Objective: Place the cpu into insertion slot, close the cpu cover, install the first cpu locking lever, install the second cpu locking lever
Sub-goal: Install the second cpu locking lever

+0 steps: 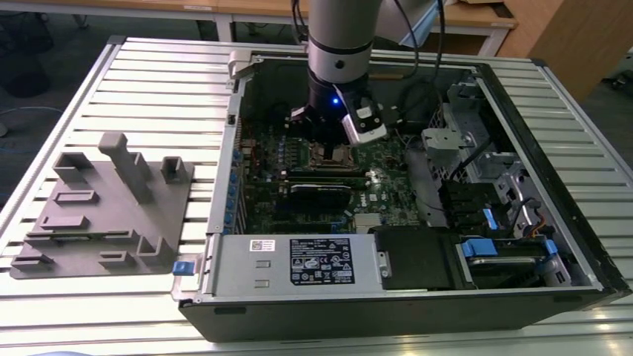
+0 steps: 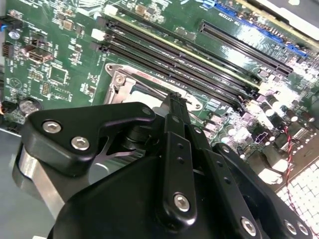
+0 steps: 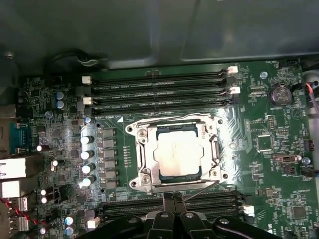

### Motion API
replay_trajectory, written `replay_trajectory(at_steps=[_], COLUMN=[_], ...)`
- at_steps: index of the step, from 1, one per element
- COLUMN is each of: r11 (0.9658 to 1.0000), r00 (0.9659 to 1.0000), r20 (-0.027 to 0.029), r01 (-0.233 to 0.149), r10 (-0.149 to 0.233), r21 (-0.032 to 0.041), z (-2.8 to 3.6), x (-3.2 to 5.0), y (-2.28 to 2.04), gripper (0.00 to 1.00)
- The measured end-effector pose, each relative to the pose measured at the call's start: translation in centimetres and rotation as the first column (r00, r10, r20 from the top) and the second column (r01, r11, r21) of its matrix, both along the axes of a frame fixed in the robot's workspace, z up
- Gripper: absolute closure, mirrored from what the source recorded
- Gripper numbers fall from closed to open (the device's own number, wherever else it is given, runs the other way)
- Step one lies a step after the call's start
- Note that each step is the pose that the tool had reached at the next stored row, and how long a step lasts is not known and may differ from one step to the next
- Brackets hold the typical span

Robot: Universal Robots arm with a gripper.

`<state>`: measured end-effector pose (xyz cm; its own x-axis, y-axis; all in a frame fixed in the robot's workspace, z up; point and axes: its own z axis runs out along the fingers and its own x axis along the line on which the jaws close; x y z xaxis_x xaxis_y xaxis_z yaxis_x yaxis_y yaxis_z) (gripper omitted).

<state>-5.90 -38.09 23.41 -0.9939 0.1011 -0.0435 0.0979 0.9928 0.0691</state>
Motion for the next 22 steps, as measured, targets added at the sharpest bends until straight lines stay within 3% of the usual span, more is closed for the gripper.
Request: replay_trajectory(at_steps=[8, 15, 22], r11=[1.0000, 1.0000, 1.0000], r00=[1.0000, 1.0000, 1.0000], r20=[0.0002, 0.0000, -0.0001], r01=[0.000, 0.000, 0.000], r10=[0.000, 0.000, 0.000], r21=[0.0002, 0.0005, 0.0003], z=[-0.09, -1.17, -1.51], x=[-0.01, -0.25, -0.53], y=[0.01, -0.07, -0.10], gripper=[0.89, 0.89, 0.89])
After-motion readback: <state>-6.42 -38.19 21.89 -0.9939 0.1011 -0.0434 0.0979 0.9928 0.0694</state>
